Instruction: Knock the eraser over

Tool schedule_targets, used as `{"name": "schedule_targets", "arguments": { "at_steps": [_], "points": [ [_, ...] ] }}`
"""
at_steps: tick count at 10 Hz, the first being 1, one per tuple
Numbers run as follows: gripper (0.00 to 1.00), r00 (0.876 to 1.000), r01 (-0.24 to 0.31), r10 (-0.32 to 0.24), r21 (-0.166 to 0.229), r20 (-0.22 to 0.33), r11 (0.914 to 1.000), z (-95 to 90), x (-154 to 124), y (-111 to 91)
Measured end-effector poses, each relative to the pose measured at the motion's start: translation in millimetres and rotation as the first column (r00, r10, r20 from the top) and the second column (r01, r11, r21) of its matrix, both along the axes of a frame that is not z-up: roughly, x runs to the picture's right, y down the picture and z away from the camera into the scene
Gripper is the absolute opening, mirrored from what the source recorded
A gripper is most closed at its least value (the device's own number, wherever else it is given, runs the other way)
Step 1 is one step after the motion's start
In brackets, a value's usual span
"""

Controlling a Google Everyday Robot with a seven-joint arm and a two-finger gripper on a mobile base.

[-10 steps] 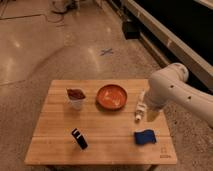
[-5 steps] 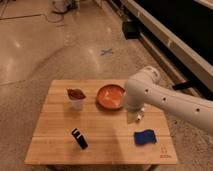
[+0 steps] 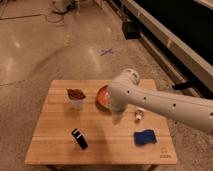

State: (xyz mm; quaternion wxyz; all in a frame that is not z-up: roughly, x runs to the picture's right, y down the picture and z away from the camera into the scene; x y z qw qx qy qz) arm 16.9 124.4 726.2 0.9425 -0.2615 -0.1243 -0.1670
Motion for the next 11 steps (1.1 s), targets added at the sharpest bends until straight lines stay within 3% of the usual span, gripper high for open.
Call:
{"name": "schedule_targets", "arguments": {
  "at_steps": [5, 11],
  "points": [
    [0.65, 0.997, 0.037, -0.034, -0.033, 0.067, 0.9988, 14.0, -50, 20],
    [0.65, 0.985, 0.076, -0.066, -0.056, 0.156, 0.9955, 5.4, -112, 36]
  ]
}}
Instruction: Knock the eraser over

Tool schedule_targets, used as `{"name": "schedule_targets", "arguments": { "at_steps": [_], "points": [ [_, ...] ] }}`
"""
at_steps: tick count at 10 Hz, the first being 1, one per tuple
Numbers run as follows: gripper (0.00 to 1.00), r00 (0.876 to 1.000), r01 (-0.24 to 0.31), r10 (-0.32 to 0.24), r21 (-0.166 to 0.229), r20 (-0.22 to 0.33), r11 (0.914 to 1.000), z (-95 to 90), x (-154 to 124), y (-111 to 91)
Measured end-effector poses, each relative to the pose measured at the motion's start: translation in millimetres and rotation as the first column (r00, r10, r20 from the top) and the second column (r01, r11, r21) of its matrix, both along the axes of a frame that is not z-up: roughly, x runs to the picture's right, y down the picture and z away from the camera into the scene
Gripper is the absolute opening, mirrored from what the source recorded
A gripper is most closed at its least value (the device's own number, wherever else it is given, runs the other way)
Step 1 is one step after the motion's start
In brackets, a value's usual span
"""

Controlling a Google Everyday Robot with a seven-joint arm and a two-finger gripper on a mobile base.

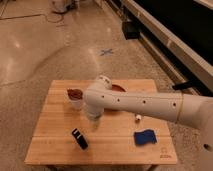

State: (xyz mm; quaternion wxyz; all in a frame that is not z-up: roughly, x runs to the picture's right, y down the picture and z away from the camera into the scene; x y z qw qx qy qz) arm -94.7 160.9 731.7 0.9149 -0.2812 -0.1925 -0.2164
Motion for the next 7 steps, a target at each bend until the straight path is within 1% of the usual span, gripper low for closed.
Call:
{"name": "schedule_targets", "arguments": {
  "at_steps": [5, 7],
  "points": [
    [0.65, 0.997, 0.046, -0.045, -0.016, 0.058, 0.9988, -14.2, -42, 16],
    [0.65, 0.994, 0.064, -0.061, -0.033, 0.09, 0.9974, -27.5, -59, 28]
  ]
}}
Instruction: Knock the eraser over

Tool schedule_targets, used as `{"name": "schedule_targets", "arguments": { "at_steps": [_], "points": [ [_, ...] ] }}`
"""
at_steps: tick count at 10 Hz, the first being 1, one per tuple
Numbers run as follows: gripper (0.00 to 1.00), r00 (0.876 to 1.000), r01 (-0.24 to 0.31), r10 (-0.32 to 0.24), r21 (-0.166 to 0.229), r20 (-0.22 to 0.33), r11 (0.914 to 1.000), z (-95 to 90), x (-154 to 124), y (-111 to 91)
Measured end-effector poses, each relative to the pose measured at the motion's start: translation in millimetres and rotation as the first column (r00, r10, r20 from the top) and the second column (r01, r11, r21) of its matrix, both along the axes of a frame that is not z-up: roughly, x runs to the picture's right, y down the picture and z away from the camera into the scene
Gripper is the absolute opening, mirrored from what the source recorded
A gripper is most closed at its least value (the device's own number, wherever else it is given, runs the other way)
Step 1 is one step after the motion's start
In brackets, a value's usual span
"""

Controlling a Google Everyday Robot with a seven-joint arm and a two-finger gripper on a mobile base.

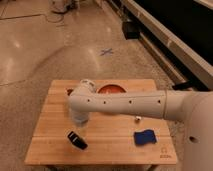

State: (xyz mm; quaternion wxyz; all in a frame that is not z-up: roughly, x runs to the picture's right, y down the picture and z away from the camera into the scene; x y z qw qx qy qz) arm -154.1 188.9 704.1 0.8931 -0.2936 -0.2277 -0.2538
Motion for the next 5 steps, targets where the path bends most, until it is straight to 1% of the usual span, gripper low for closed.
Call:
{"name": "schedule_targets", "arguments": {
  "at_steps": [3, 5],
  "points": [
    [0.65, 0.999, 0.013, -0.013, -0.022, 0.031, 0.9997, -14.5, -17, 13],
    [0.65, 0.999, 0.012, -0.011, -0.022, 0.03, 0.9997, -14.3, -16, 12]
  ]
}}
